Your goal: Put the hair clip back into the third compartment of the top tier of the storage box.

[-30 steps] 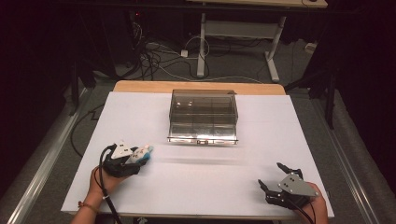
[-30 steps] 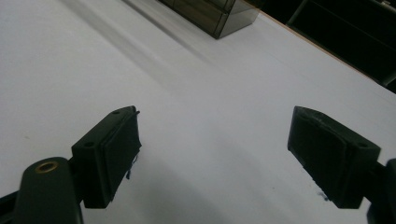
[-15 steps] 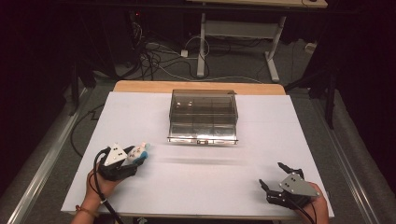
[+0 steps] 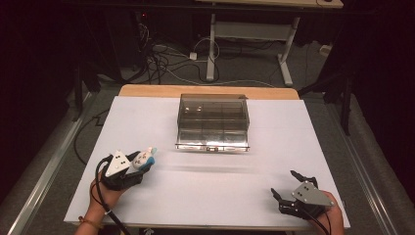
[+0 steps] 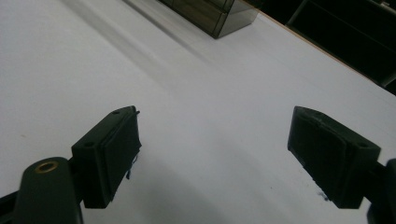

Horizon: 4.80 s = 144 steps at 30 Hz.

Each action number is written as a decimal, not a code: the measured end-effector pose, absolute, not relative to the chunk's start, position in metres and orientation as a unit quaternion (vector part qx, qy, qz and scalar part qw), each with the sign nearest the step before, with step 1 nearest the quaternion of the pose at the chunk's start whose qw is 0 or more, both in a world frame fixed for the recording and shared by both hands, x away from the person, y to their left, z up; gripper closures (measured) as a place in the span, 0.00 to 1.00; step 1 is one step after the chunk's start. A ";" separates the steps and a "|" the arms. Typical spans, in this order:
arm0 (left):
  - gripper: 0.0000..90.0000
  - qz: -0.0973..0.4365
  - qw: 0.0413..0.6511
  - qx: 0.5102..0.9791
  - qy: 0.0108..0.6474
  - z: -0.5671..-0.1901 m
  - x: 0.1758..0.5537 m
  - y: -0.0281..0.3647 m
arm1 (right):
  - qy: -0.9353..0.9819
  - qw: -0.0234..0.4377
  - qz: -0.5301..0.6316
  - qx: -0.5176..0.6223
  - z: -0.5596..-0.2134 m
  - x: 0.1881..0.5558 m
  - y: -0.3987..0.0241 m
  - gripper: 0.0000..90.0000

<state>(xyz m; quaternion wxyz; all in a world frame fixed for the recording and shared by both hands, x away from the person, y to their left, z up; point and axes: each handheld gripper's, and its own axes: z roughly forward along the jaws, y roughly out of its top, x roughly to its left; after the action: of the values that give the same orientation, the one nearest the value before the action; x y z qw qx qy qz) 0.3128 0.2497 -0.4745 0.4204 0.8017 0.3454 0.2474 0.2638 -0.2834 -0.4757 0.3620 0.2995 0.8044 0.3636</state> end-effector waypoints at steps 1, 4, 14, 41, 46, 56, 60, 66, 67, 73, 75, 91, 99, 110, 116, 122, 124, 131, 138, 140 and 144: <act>0.46 0.249 0.421 0.802 0.344 -0.474 0.312 0.250 | 0.804 0.362 0.364 0.300 -0.476 0.264 -0.284 0.19; 0.46 0.256 0.417 0.803 0.339 -0.473 0.311 0.249 | 0.805 0.363 0.362 0.299 -0.476 0.264 -0.284 0.19; 0.46 0.260 0.423 0.802 0.332 -0.471 0.309 0.246 | 0.805 0.362 0.362 0.301 -0.476 0.264 -0.284 0.19; 0.47 0.278 0.441 0.793 0.315 -0.459 0.308 0.233 | 0.805 0.362 0.362 0.299 -0.476 0.264 -0.284 0.19; 0.47 0.281 0.447 0.790 0.311 -0.454 0.309 0.231 | 0.805 0.362 0.362 0.299 -0.476 0.264 -0.283 0.19; 0.47 0.286 0.454 0.787 0.305 -0.445 0.312 0.223 | 0.803 0.364 0.364 0.301 -0.476 0.264 -0.284 0.19; 0.47 0.283 0.457 0.788 0.301 -0.442 0.314 0.219 | 0.803 0.363 0.364 0.302 -0.476 0.264 -0.284 0.19; 0.47 0.270 0.460 0.792 0.297 -0.437 0.315 0.210 | 0.801 0.366 0.365 0.303 -0.475 0.263 -0.285 0.19; 0.47 0.270 0.460 0.792 0.297 -0.437 0.315 0.210 | 0.801 0.366 0.365 0.303 -0.475 0.263 -0.285 0.19; 0.47 0.266 0.461 0.799 0.278 -0.431 0.320 0.196 | 0.801 0.365 0.365 0.302 -0.475 0.263 -0.285 0.19; 0.47 0.266 0.461 0.801 0.275 -0.430 0.321 0.194 | 0.801 0.366 0.365 0.301 -0.475 0.263 -0.285 0.19; 0.47 0.253 0.471 0.809 0.244 -0.415 0.338 0.164 | 0.803 0.365 0.365 0.299 -0.475 0.263 -0.285 0.19; 0.47 0.240 0.475 0.813 0.235 -0.411 0.347 0.151 | 0.802 0.364 0.366 0.301 -0.475 0.264 -0.285 0.19; 0.47 0.224 0.474 0.824 0.214 -0.406 0.364 0.121 | 0.805 0.361 0.364 0.298 -0.476 0.264 -0.283 0.19; 0.47 0.215 0.477 0.827 0.206 -0.402 0.371 0.106 | 0.804 0.362 0.365 0.298 -0.476 0.264 -0.283 0.19; 0.47 0.199 0.480 0.832 0.195 -0.400 0.380 0.083 | 0.805 0.360 0.364 0.299 -0.477 0.265 -0.283 0.19; 0.47 0.199 0.477 0.835 0.190 -0.400 0.383 0.076 | 0.806 0.360 0.363 0.297 -0.477 0.265 -0.283 0.19; 0.47 0.183 0.480 0.838 0.186 -0.400 0.390 0.062 | 0.804 0.362 0.364 0.299 -0.477 0.265 -0.284 0.19; 0.47 0.173 0.473 0.846 0.176 -0.402 0.396 0.045 | 0.805 0.361 0.364 0.299 -0.477 0.264 -0.284 0.19; 0.47 0.169 0.466 0.852 0.171 -0.403 0.399 0.038 | 0.805 0.362 0.364 0.299 -0.477 0.264 -0.284 0.19; 0.47 0.160 0.461 0.856 0.171 -0.405 0.404 0.030 | 0.804 0.362 0.364 0.299 -0.476 0.264 -0.285 0.19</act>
<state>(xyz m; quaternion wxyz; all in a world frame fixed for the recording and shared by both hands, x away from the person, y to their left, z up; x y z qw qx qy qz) 0.4039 0.0300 -0.4049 0.4611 0.8559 0.1710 0.1602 0.2639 -0.2848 -0.4764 0.3617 0.2992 0.8044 0.3642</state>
